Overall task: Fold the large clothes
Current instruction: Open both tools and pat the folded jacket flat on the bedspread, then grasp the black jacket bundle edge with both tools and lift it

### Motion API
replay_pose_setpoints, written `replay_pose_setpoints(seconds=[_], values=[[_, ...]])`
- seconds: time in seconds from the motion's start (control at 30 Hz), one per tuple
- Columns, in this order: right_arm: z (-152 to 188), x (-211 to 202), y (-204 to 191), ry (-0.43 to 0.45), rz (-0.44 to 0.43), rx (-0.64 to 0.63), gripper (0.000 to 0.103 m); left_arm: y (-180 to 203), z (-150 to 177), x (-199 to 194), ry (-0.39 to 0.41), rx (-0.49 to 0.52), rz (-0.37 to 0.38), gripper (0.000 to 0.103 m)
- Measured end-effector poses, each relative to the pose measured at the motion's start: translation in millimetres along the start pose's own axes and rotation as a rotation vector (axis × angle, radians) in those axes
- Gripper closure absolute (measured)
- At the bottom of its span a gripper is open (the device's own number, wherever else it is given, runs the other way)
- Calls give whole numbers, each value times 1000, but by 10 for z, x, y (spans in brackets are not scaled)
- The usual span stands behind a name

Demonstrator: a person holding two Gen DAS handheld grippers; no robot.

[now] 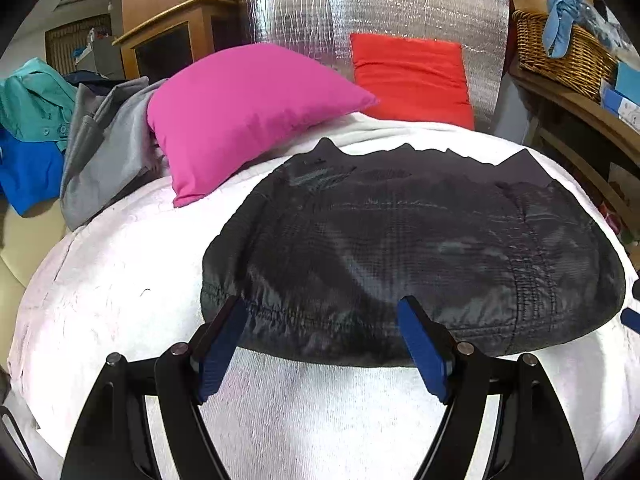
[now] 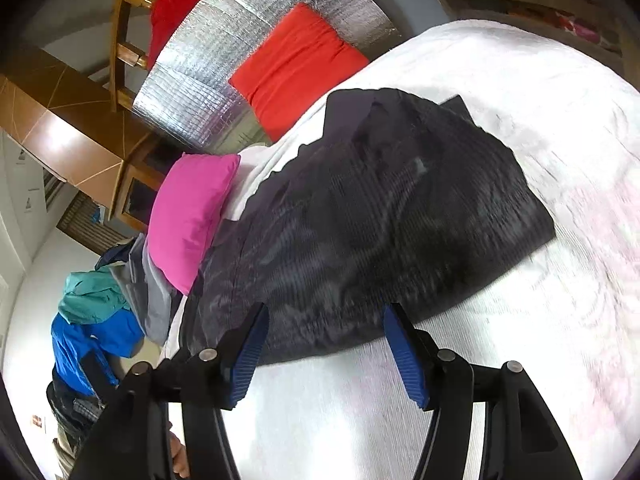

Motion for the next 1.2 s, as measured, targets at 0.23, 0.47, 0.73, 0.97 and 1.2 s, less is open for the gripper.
replay_pose_setpoints(seconds=[0.23, 0.47, 0.73, 0.97, 1.2], values=[[65, -178, 132, 32, -14, 71, 35, -39, 73, -86, 11, 9, -17, 24], [107, -67, 290, 6, -29, 200, 32, -113, 268, 136, -196, -148, 182, 24], [91, 143, 572, 20, -40, 396, 31, -318, 434, 572, -422, -556, 419, 24], [-35, 355, 729, 45, -34, 458, 31, -368, 423, 827, -449, -696, 459, 24], [-210, 499, 764, 107, -79, 475, 27, -406, 357, 963, -439, -781, 503, 24]])
Point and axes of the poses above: each gripper's, at about its wrist camera, not at the fingertips, and x roughly the way its jaws point, y to its right, z to its underside, the point moved 8 cm from there along x, roughly the way its jaws point, and after that the axes turned 8 degrees about -z, right-handed, at the moved point
